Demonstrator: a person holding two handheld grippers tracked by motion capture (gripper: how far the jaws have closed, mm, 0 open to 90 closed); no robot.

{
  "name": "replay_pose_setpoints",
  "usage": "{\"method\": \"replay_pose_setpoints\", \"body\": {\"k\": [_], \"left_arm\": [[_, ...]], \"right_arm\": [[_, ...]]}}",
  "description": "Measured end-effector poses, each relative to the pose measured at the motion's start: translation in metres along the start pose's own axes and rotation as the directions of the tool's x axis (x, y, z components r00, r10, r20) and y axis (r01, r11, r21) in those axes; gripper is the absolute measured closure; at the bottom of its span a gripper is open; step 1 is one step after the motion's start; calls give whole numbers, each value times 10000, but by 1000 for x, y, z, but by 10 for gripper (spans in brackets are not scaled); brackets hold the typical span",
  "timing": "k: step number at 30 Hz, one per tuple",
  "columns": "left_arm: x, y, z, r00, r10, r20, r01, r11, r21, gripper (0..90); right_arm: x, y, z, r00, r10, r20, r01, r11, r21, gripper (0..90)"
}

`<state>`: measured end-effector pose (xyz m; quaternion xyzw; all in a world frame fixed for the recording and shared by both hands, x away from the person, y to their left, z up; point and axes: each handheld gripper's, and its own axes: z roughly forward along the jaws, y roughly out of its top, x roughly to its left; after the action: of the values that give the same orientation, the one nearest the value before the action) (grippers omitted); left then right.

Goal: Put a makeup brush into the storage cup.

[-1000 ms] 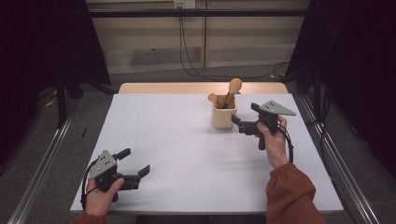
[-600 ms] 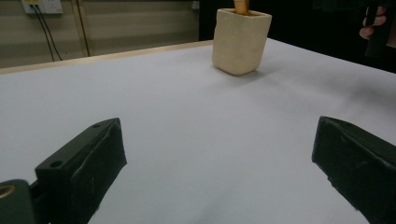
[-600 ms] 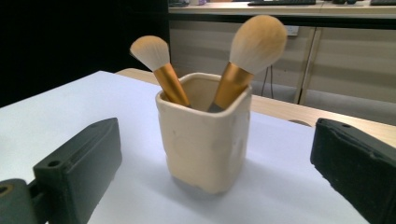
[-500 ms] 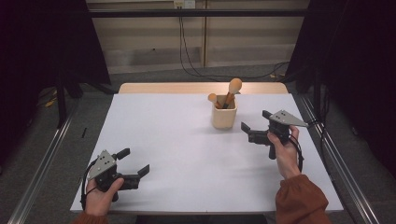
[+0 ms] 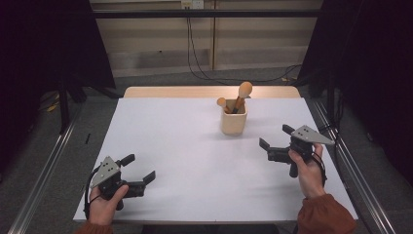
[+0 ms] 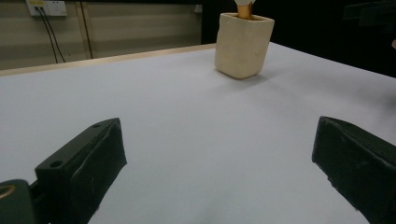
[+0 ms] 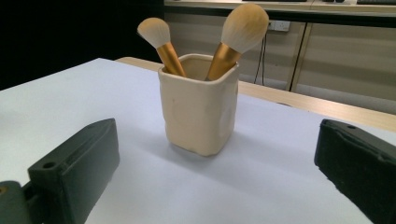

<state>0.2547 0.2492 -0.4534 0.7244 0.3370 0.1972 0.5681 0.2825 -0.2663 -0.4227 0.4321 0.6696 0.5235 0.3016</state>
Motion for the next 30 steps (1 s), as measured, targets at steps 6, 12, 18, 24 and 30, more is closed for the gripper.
{"method": "replay_pose_setpoints", "body": {"k": [6,12,18,24,30], "left_arm": [[-1,0,-1,10000,45,11,-45,10000,22,25],[-2,0,0,10000,31,44,-31,10000,44,25],[-3,0,0,10000,12,48,-12,10000,-10,25],[-3,0,-1,10000,-29,10,29,10000,27,22],[0,-1,-3,9999,-131,-87,132,9999,78,22]], "right_arm": [[-4,-17,-13,9995,289,105,-292,9991,299,0],[0,-27,-24,9996,285,63,-288,9987,412,0],[0,-34,-41,9986,450,266,-459,9985,314,0],[2,-41,-54,9979,446,464,-463,9982,373,0],[8,-45,-63,9985,348,413,-367,9982,478,3]]}}
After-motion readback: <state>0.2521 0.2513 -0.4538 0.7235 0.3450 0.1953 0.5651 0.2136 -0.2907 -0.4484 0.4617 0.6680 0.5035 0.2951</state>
